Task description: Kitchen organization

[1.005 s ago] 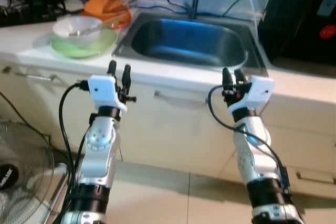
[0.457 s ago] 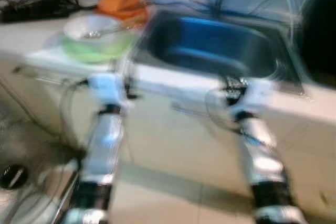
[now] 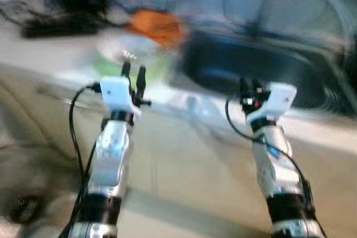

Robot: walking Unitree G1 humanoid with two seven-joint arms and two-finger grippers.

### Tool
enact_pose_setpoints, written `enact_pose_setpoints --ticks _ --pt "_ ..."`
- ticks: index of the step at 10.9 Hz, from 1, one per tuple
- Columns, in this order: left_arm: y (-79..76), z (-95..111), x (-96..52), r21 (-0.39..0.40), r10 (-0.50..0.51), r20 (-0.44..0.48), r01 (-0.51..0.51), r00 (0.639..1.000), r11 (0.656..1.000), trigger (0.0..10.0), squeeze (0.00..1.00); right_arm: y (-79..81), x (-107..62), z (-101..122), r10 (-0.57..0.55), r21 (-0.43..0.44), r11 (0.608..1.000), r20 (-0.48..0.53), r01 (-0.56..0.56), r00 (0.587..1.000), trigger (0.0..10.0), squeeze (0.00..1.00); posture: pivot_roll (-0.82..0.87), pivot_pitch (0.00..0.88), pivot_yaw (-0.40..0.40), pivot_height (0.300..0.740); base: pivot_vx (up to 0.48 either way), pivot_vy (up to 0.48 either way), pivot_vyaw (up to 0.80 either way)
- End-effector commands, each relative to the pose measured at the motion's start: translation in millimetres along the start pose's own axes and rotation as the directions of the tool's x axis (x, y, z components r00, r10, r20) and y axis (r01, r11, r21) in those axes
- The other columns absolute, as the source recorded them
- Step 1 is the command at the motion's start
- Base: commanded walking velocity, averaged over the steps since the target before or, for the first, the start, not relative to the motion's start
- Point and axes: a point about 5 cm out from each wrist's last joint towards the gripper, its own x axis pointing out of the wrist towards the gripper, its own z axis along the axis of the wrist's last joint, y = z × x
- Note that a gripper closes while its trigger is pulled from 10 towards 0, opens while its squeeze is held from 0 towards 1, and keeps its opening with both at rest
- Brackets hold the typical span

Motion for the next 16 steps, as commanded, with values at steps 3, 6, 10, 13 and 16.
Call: enact_pose_setpoints --ticks 3,6,10,13,16 --pt "1.4 2 -0.7 0.009 -0.021 -0.001 0.021 1.000 1.000 10.0 0.00 9.1 3.7 0 0.017 0.028 0.999 -0.014 -0.016 1.000 10.0 0.00 0.20 0.038 -0.054 0.740 0.131 0.091 -0.53" --pt "-4.4 3 -1.2 0.012 -0.058 -0.003 0.058 0.998 0.998 10.0 0.00 8.0 3.7 -1 -0.002 0.042 0.999 -0.016 0.003 1.000 10.0 0.00 0.20 0.038 -0.054 0.740 0.000 0.000 -0.26" --pt "-11.8 9 -1.5 0.046 -0.100 0.022 0.099 0.995 0.994 10.0 0.00 6.4 4.3 -1 -0.010 0.041 0.999 -0.017 0.010 1.000 10.0 0.00 0.20 0.037 -0.057 0.740 0.000 0.000 0.00" --pt "-12.2 7 -2.6 0.042 -0.110 0.006 0.109 0.994 0.993 10.0 0.00 6.0 4.1 -2 -0.010 0.040 0.999 -0.020 0.011 1.000 10.0 0.00 0.20 0.037 -0.058 0.740 0.130 0.000 0.00" --pt "-12.4 9 -2.3 0.047 -0.110 0.011 0.109 0.994 0.993 10.0 0.00 6.2 4.0 -3 -0.012 0.040 0.999 -0.023 0.013 1.000 10.0 0.00 0.20 0.037 -0.056 0.740 0.381 -0.175 0.00"
